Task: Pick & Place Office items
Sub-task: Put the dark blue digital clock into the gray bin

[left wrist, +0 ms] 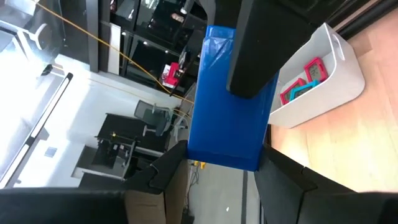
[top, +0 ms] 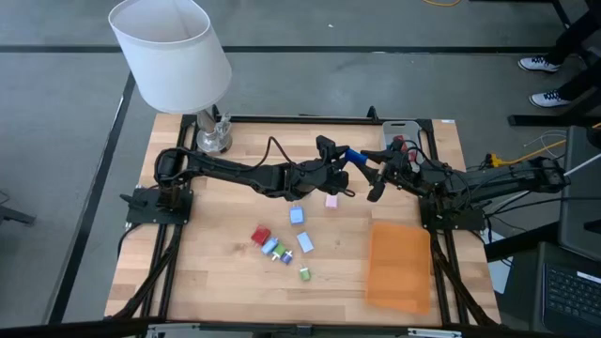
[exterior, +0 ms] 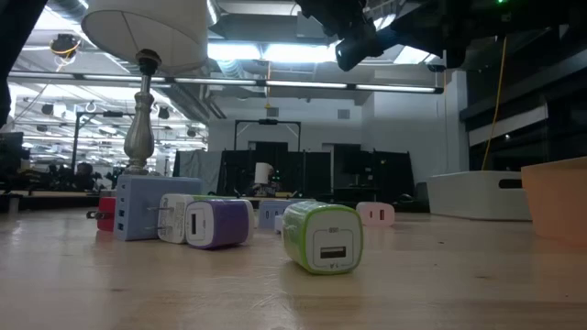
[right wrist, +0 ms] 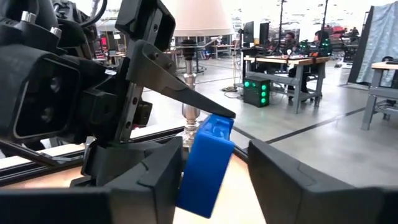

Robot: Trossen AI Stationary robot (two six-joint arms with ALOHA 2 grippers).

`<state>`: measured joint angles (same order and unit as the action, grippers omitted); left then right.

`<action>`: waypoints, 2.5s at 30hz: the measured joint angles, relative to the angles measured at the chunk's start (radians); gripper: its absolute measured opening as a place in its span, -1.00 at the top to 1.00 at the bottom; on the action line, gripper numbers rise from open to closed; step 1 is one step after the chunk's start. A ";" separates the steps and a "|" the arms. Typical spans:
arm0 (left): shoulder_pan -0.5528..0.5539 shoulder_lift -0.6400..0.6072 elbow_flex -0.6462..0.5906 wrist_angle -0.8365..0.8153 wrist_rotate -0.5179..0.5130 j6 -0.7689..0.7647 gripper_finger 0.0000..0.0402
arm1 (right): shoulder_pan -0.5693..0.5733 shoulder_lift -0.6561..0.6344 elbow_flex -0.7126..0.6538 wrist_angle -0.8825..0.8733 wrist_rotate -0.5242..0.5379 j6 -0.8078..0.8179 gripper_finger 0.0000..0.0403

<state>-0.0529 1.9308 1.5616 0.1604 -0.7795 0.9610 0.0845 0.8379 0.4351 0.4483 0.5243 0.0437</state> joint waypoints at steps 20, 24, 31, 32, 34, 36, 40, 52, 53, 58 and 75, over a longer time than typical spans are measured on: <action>0.020 -0.001 0.000 -0.014 -0.050 0.030 -0.22 | -0.003 0.000 0.001 -0.116 0.103 0.001 0.70; 0.033 -0.002 0.000 -0.070 -0.065 -0.006 -0.25 | -0.003 0.000 0.000 -0.227 0.266 0.051 0.70; 0.040 -0.002 0.000 -0.343 0.031 -0.349 -0.20 | -0.034 -0.001 0.000 -0.432 0.432 0.176 0.70; 0.040 -0.002 0.000 -0.371 0.063 -0.395 -0.20 | -0.046 -0.003 0.000 -0.464 0.438 0.202 0.70; 0.040 -0.002 0.000 -0.402 0.125 -0.473 -0.18 | -0.074 -0.003 0.000 -0.522 0.438 0.251 0.70; 0.040 -0.002 0.000 -0.414 0.190 -0.521 -0.17 | -0.101 -0.003 0.000 -0.581 0.454 0.300 0.70; 0.045 -0.002 0.000 -0.391 0.282 -0.555 -0.14 | -0.143 -0.003 0.000 -0.722 0.500 0.415 0.70; 0.133 -0.002 0.000 -0.332 0.666 -0.622 -0.03 | -0.134 -0.142 -0.104 -0.863 0.604 0.553 0.71; 0.141 -0.002 0.000 -0.319 0.691 -0.626 -0.03 | -0.134 -0.173 -0.116 -0.863 0.604 0.548 0.71; 0.201 -0.002 0.000 -0.219 0.792 -0.627 -0.03 | -0.134 -0.332 -0.153 -0.883 0.596 0.513 0.71; 0.270 -0.023 -0.001 0.078 0.809 -0.641 -0.03 | -0.134 -0.484 -0.188 -0.875 0.517 0.423 0.71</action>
<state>0.2167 1.9078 1.5608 0.2384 0.0298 0.3202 -0.0490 0.3542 0.2470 -0.4271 1.0411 0.4670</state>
